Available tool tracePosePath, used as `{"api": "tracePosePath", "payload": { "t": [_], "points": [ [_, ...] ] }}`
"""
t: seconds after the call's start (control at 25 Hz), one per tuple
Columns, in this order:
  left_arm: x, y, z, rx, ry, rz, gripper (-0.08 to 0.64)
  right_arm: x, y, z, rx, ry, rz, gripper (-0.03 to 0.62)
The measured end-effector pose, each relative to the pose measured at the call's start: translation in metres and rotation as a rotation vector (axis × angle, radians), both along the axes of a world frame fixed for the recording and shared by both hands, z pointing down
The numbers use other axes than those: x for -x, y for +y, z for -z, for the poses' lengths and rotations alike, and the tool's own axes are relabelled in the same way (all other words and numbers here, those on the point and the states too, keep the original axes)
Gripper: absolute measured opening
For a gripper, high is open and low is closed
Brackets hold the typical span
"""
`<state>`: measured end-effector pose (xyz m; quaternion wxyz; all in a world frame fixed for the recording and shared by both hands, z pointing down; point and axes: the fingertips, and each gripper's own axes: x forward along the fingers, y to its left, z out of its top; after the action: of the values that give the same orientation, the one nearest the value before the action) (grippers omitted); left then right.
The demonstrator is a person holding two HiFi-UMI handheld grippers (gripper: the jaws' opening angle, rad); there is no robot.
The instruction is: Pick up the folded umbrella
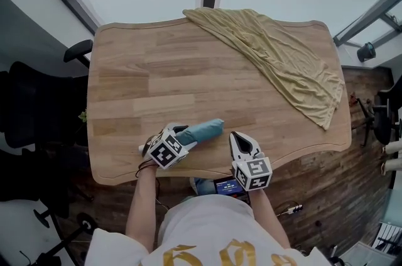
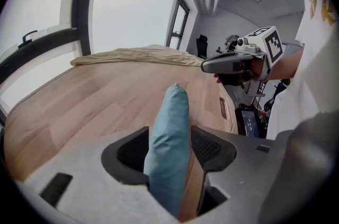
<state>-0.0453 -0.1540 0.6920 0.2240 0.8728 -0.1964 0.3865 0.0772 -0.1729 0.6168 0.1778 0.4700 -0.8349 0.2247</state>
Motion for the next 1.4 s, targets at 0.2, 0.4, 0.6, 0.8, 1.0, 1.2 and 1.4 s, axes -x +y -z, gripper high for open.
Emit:
{"api": "tracePosePath", "payload": {
  "t": [0.2, 0.4, 0.6, 0.8, 1.0, 1.2, 1.4],
  "points": [
    [-0.006, 0.004, -0.019, 0.039, -0.07, -0.095, 0.293, 0.001, -0.005, -0.003, 0.01, -0.001, -0.001, 0.009],
    [-0.011, 0.006, -0.035, 0.074, -0.114, -0.17, 0.298, -0.003, -0.004, -0.011, 0.035, 0.001, -0.013, 0.009],
    [-0.015, 0.006, -0.04, 0.097, -0.123, -0.211, 0.305, -0.005, -0.007, -0.016, 0.045, -0.007, -0.031, 0.009],
    [-0.017, 0.009, -0.044, 0.116, -0.135, -0.222, 0.308, -0.004, -0.009, -0.019, 0.052, -0.006, -0.032, 0.009],
    [-0.022, 0.018, -0.055, 0.154, -0.168, -0.265, 0.319, -0.002, -0.013, -0.019, 0.059, -0.012, -0.028, 0.009],
    [-0.025, 0.018, -0.064, 0.099, -0.186, -0.245, 0.331, 0.002, -0.011, -0.023, 0.065, -0.011, -0.016, 0.009],
    [-0.025, 0.016, -0.065, 0.064, -0.204, -0.218, 0.33, 0.005, -0.011, -0.02, 0.061, -0.016, -0.015, 0.009]
  ]
}}
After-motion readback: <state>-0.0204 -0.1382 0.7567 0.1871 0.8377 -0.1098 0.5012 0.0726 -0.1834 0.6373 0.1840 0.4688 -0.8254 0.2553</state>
